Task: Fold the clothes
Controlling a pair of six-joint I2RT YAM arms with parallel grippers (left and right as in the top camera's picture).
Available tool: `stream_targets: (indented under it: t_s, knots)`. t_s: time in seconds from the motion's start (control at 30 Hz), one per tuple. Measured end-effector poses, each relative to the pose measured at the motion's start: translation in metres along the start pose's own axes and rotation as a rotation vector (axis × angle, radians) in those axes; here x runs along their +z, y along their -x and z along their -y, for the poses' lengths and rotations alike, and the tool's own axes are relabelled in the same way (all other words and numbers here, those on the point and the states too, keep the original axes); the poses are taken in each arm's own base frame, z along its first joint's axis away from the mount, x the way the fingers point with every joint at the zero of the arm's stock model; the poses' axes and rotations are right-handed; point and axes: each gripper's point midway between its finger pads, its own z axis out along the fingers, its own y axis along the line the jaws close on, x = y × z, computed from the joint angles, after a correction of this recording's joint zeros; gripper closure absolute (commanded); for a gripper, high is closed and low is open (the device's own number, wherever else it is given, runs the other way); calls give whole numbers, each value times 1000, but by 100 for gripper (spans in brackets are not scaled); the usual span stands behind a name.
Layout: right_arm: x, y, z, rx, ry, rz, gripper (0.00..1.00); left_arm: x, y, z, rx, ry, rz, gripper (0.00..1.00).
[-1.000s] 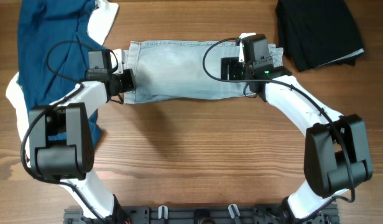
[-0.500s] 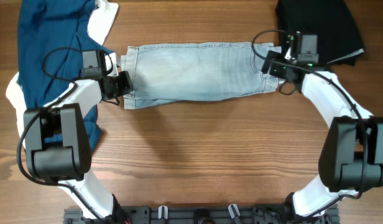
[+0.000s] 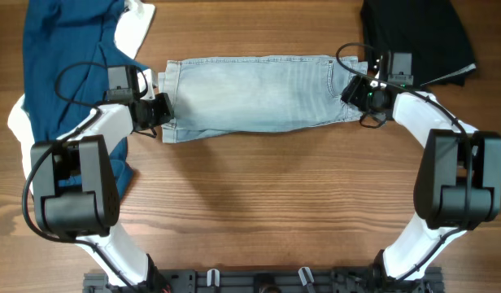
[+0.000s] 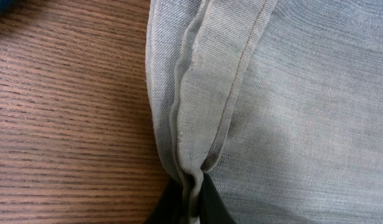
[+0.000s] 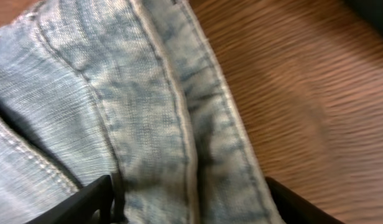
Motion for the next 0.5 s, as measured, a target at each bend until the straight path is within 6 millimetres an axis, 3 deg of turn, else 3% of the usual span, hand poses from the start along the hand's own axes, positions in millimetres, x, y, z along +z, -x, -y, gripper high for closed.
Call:
stream_targets:
  t_s: [0.1, 0.2, 0.23, 0.3, 0.5]
  knots:
    - [2, -3, -4, 68, 23, -23, 40, 0, 0, 0, 0, 0, 0, 96]
    - [6, -3, -5, 118, 29, -34, 80, 0, 0, 0, 0, 0, 0, 96]
    - [7, -2, -6, 125, 32, -36, 86, 0, 0, 0, -1, 1, 0, 96]
    - [11, -3, -5, 136, 40, -44, 91, 0, 0, -1, -2, 1, 0, 96]
    - [4, 2, -3, 105, 70, -42, 93, 0, -1, -1, -3, 2, -3, 96]
